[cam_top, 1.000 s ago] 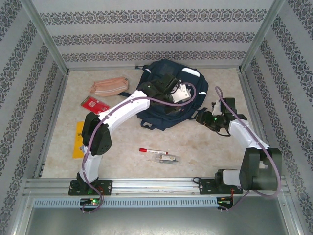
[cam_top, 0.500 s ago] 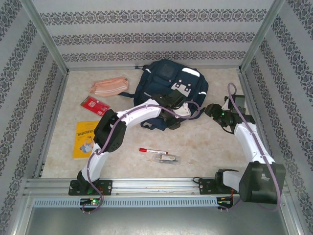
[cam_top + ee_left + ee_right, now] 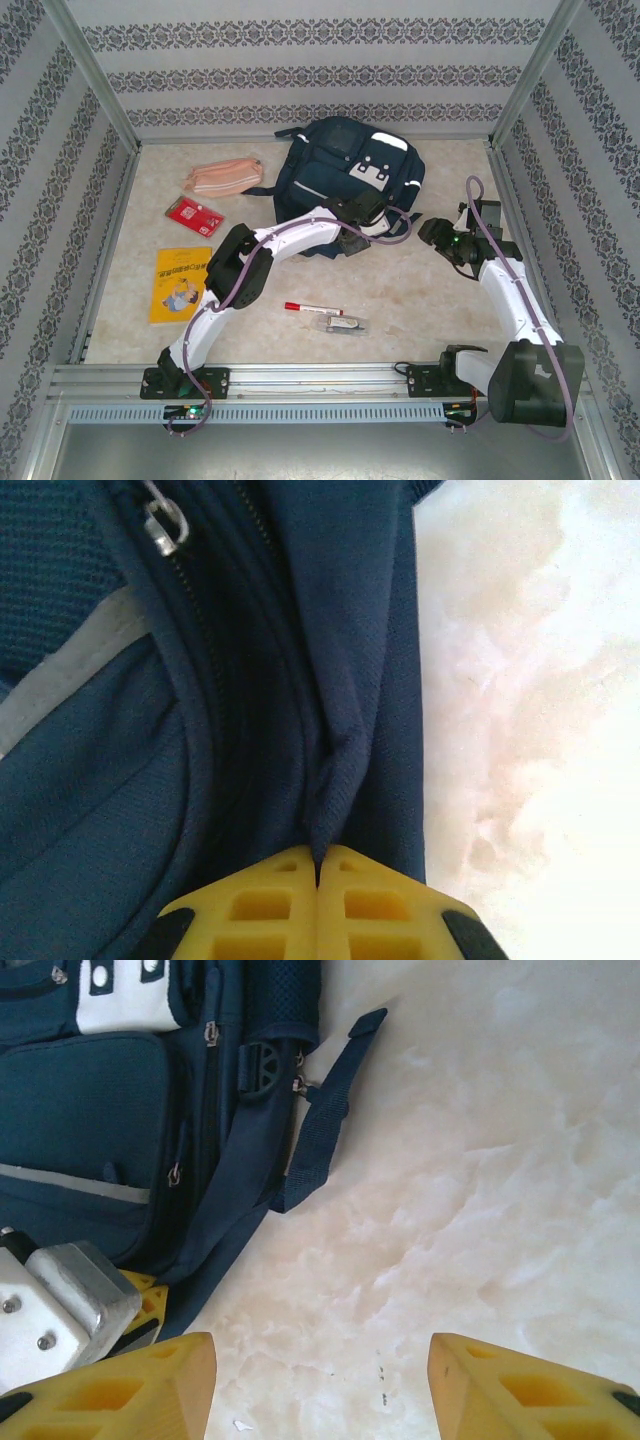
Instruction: Pack books, pencil case, and school supplies into a backpack
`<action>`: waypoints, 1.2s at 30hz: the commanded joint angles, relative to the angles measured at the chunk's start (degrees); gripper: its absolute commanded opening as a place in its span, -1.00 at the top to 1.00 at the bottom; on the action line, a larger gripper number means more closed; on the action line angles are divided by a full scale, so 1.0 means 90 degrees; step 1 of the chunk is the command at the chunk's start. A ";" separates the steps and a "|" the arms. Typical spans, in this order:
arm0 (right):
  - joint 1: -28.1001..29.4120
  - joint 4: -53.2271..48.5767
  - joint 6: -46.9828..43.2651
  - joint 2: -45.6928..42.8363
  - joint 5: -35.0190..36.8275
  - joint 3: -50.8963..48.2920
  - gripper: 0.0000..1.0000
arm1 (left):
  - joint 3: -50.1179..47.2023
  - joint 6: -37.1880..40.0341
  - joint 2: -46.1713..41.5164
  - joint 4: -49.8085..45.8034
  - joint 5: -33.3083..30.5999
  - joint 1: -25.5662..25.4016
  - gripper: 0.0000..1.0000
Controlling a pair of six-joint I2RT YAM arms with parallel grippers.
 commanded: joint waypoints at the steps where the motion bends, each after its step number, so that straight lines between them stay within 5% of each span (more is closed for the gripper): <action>1: -0.0033 -0.0034 -0.0038 -0.0102 -0.0227 -0.0082 -0.15 | 0.0133 0.0106 -0.0184 0.0157 -0.0048 0.0054 1.00; 10: 0.0127 0.0136 -0.0499 0.0531 -0.0714 0.0106 -0.07 | -0.0510 0.1058 -0.1557 0.0131 0.0323 0.0001 1.00; 17: 0.0405 0.0005 -0.0968 0.1030 -0.1322 0.0484 -0.08 | -0.1719 0.1490 -0.2645 0.0756 0.1330 0.0020 1.00; 25: 0.0597 0.1137 -0.3490 0.0900 -0.1606 -0.0069 -0.08 | -0.1475 0.1558 -0.2801 0.0368 0.1668 0.0155 1.00; 36: 0.0249 0.1211 -0.5289 0.1927 -0.1431 -0.0004 0.15 | -0.0759 0.1475 -0.2650 -0.0312 0.2009 0.0294 1.00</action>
